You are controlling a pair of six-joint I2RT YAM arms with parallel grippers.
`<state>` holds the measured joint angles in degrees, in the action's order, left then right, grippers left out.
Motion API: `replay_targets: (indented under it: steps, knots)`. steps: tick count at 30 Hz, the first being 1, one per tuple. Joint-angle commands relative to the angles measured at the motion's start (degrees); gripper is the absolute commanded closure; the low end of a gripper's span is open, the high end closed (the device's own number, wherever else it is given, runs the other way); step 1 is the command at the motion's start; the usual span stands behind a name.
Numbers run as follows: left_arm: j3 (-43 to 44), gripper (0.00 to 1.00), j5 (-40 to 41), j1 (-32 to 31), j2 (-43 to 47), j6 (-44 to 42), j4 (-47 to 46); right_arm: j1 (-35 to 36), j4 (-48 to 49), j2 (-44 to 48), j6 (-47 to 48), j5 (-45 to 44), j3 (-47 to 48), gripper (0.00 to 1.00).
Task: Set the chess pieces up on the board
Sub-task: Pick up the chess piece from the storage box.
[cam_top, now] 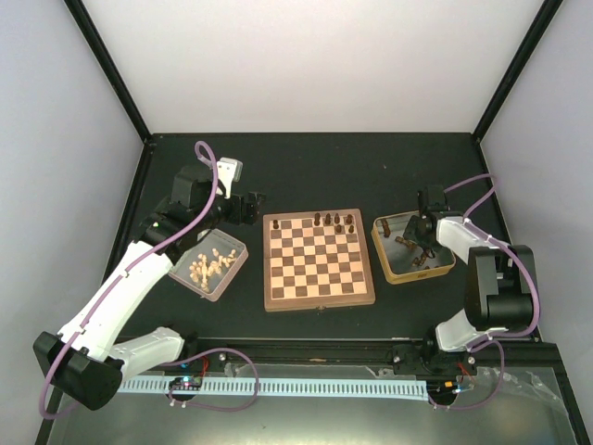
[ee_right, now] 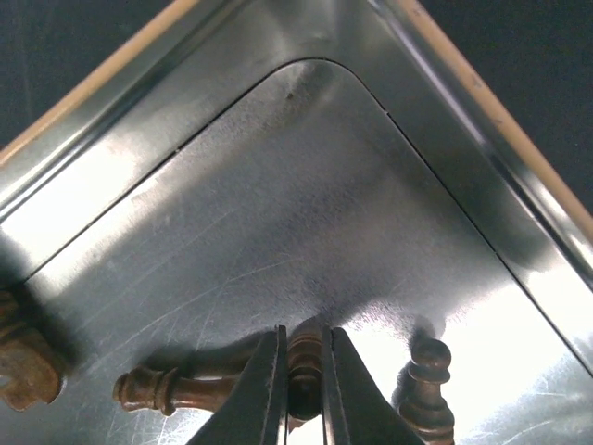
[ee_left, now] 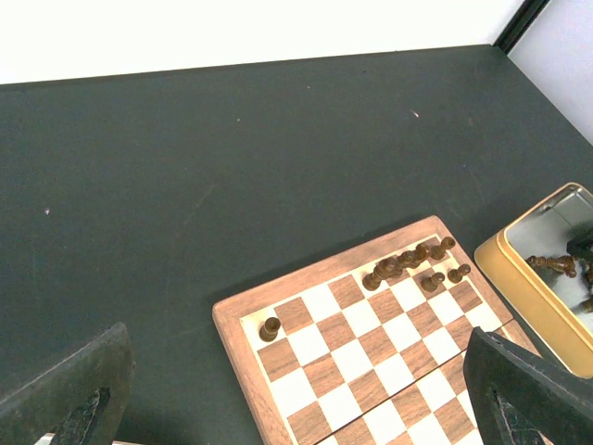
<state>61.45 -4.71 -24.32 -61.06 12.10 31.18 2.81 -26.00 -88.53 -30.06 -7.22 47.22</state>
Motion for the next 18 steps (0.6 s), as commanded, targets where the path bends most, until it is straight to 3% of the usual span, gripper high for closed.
replay_targets:
  steps: [1,18]
  knots:
    - [0.25,0.01,0.49,0.50,0.89,-0.67,-1.29,-0.40,0.37,0.12,0.15,-0.35,0.16,0.95]
    - [0.16,0.01,-0.03,0.50,0.86,-0.52,-1.47,0.06,-6.31,10.44,1.40,1.80,3.49,0.97]
